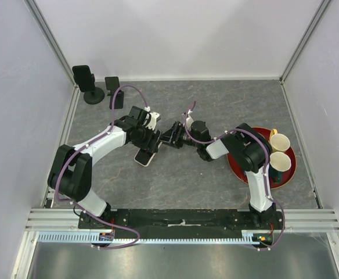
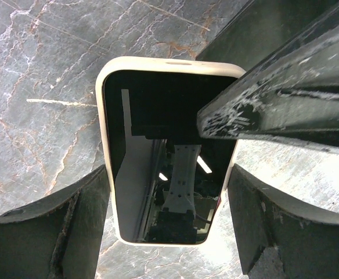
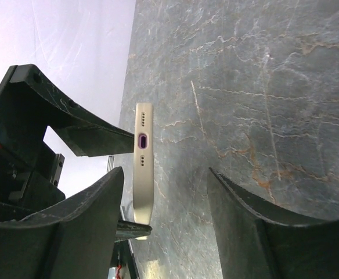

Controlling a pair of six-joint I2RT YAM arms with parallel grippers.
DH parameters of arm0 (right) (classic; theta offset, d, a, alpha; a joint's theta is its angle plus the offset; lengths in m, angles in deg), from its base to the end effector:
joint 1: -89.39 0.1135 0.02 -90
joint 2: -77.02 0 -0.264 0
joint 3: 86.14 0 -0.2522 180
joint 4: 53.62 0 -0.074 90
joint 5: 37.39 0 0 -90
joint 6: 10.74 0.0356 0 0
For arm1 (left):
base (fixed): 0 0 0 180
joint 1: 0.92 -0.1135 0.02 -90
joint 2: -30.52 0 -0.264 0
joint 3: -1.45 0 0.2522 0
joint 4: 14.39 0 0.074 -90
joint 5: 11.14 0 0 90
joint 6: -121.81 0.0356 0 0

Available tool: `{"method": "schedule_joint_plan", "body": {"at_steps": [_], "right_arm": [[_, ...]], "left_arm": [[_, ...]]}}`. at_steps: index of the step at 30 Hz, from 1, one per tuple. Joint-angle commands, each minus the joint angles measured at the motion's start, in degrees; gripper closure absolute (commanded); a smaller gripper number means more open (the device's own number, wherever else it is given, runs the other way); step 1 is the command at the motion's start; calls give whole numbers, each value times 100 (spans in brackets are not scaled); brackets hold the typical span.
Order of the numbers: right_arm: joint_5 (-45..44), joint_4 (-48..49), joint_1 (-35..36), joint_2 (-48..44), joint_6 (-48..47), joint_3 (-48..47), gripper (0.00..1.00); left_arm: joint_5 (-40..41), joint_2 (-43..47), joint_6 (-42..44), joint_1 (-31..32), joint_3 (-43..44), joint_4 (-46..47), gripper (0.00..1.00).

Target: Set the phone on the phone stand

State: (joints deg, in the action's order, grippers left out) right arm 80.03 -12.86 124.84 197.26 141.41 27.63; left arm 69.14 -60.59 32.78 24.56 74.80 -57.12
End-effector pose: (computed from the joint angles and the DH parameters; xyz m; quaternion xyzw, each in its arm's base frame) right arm 0.3196 0.2476 0.1133 0.0327 0.7750 0.5762 0.2575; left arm 0.2854 -0.1427 0.2056 0.2414 0.9331 -0.1339 0.2306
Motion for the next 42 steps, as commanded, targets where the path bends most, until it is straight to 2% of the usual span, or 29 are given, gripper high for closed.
{"method": "schedule_joint_plan", "body": {"at_steps": [1, 3, 5, 7, 8, 9, 11, 12, 15, 18, 24, 28, 31, 35, 39, 42], "right_arm": [[149, 480, 138, 95, 78, -202, 35], [202, 620, 165, 113, 157, -185, 41], [455, 1102, 173, 131, 306, -159, 62], [493, 1716, 148, 113, 455, -10, 95], [440, 1928, 147, 78, 491, 78, 100], [440, 2253, 121, -9, 500, 218, 100], [318, 2483, 77, -150, 500, 412, 100], [134, 2789, 16, -307, 474, 656, 100], [-183, 3281, -151, -624, 482, 1105, 100], [-438, 3993, -326, -765, 587, 1518, 100], [-702, 4611, -608, -1213, 685, 2117, 100], [-1054, 4611, -652, -1846, 386, 2530, 100], [-1396, 4611, -670, -2382, 359, 2785, 100], [-2282, 4611, -661, -3075, 447, 3207, 100], [-2478, 4620, -653, -3332, 648, 3217, 100], [-2635, 4620, -539, -3481, 641, 3190, 100]], "left_arm": [[31, 331, 166, 80, 26, 313, 98], [31, 366, 166, 98, 17, 357, 98], [57, 409, 97, 107, 17, 436, 98], [-74, 515, -18, 107, -53, 567, 93], [-109, 672, -44, 107, -97, 638, 87], [-170, 769, -192, 107, -184, 804, 74], [-232, 1024, -246, 89, -307, 963, 56], [-346, 1295, -308, 63, -456, 1172, 43], [-705, 2023, -535, 2, -929, 1856, 27], [-1092, 2509, -965, -218, -1361, 2403, 18], [-2102, 2985, -1940, -1070, -1871, 3511, 10], [-2535, 2669, -2574, -1080, -1986, 4065, 10], [-2938, 2414, -3111, -1080, -2197, 4767, 10], [-3386, 2195, -3962, -1071, -2575, 5970, 10], [-3773, 1958, -4586, -1062, -2883, 7358, 10], [-4047, 1694, -4983, -1036, -2927, 7905, 10]]}}
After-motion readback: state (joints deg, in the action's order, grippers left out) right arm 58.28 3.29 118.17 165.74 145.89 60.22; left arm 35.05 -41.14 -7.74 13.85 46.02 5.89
